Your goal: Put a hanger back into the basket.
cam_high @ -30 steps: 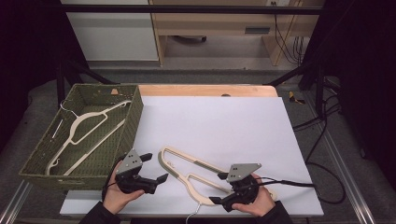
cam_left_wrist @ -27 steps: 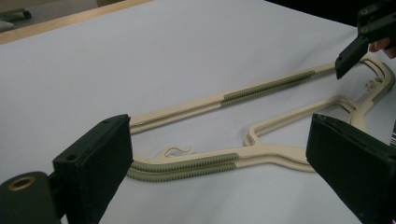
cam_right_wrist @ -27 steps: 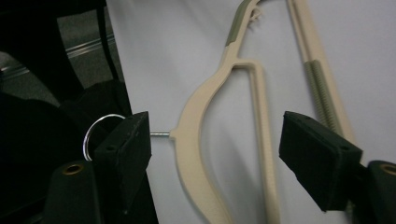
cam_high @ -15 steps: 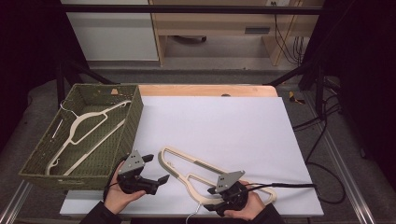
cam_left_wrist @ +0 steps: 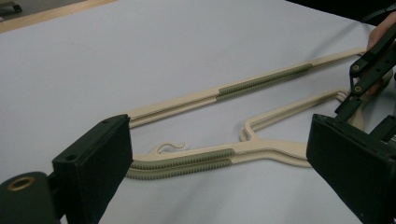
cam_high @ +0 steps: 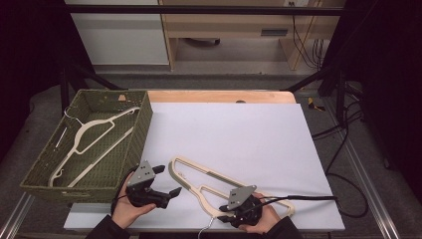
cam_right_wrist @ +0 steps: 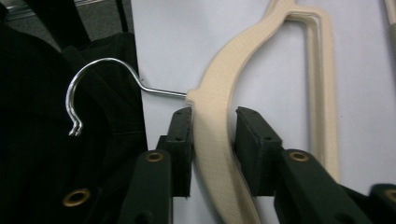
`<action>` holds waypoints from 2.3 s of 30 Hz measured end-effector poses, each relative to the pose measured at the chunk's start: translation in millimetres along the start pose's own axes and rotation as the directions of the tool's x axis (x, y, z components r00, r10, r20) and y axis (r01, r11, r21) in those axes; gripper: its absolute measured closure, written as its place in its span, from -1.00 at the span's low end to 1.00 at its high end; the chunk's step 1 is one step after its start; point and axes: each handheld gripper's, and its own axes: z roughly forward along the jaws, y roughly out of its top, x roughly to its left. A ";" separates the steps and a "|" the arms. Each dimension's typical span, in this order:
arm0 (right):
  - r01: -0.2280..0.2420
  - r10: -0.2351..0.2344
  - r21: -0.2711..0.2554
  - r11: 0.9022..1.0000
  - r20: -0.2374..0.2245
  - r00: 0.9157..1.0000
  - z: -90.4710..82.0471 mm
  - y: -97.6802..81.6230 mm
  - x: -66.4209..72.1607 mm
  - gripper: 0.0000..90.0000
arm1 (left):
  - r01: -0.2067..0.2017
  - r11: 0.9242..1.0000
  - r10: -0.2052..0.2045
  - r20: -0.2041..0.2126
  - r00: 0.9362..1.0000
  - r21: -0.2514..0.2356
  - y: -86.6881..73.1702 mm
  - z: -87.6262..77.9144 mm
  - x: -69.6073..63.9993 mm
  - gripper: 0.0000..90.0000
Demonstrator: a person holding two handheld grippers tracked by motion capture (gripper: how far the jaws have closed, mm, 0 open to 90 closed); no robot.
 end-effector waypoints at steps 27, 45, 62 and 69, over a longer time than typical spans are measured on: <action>-0.021 0.010 -0.078 0.997 -0.129 0.992 -21.6 11.9 -16.6 0.60 | -0.288 0.945 0.257 0.191 0.947 0.155 6.9 34.7 -33.9 -0.78; -0.022 0.004 -0.128 0.992 -0.141 0.990 -32.9 15.1 -17.6 0.61 | -0.510 0.849 0.475 0.225 0.851 0.134 15.3 58.7 -60.4 -0.32; -0.023 0.002 -0.152 0.988 -0.133 0.991 -40.0 16.0 -17.3 0.62 | -0.629 0.770 0.595 0.235 0.768 0.105 17.7 71.4 -71.8 0.29; -0.009 -0.003 -0.157 0.988 -0.080 0.997 -45.3 15.3 -15.5 0.39 | -0.640 0.764 0.607 0.247 0.756 0.080 24.0 70.9 -70.5 0.39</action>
